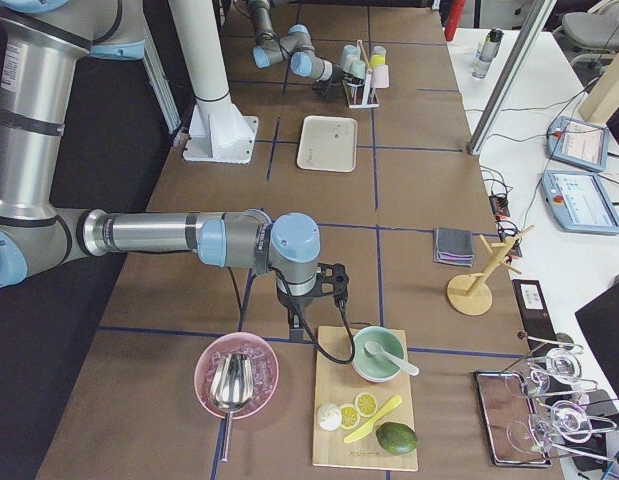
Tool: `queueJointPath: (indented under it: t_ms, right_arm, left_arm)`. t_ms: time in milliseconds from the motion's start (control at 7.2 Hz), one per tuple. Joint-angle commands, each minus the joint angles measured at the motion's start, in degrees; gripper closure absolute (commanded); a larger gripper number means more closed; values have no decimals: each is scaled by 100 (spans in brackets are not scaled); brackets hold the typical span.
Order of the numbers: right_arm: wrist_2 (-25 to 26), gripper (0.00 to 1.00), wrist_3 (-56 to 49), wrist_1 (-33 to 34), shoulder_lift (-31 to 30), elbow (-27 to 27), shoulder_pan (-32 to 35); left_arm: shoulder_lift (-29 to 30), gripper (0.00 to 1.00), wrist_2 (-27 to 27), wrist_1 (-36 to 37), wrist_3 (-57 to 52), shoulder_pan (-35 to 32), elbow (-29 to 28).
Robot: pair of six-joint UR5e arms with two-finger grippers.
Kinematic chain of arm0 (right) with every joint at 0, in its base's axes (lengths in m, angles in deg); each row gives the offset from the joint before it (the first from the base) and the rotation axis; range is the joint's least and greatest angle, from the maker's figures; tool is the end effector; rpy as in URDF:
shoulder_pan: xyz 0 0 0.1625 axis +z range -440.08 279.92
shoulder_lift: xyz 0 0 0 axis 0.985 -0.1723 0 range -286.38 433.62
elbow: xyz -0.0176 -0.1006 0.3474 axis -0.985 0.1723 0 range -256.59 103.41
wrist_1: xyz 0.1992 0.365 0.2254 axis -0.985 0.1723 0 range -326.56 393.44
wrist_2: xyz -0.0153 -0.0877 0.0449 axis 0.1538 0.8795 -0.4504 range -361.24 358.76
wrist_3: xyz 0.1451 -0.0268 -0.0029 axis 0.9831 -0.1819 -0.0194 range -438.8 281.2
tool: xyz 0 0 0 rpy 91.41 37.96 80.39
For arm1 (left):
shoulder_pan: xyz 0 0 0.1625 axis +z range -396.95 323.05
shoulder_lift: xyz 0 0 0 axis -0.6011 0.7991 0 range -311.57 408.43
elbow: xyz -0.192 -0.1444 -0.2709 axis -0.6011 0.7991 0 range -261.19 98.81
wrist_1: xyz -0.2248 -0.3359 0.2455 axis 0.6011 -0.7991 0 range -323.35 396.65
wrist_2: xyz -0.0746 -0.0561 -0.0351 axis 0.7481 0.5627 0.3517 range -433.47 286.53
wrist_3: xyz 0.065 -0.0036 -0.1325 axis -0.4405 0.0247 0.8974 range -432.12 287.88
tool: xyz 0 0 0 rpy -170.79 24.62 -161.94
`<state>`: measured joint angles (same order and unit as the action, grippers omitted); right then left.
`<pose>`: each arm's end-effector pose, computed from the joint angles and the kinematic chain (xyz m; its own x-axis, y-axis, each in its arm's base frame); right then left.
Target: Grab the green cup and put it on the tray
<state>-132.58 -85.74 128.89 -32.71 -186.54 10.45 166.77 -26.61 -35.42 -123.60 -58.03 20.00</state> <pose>0.0400 -0.4468 0.5953 0.7463 -0.0928 0.6591 0.0814 0.9955 0.0480 0.5262 -0.4538 0.2559 -0.3691 0.6292 0.6840 -0.9294 -0.2536 -0.2682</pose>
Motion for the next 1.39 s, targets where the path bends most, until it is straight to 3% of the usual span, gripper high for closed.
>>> queueJointPath:
  t_ms: [0,833,1250]
  right_arm:
    - [-6,0,0,0,-2,0,0]
    - [-93,0,0,0,7,-9,0]
    - [-112,0,17,0,16,-9,-8]
  left_arm:
    - [-83,27,-10,35,-125,-81,400]
    - [-373,26,95,817,-249,-151,2332]
    - [-286,25,847,738,1362,-213,2913]
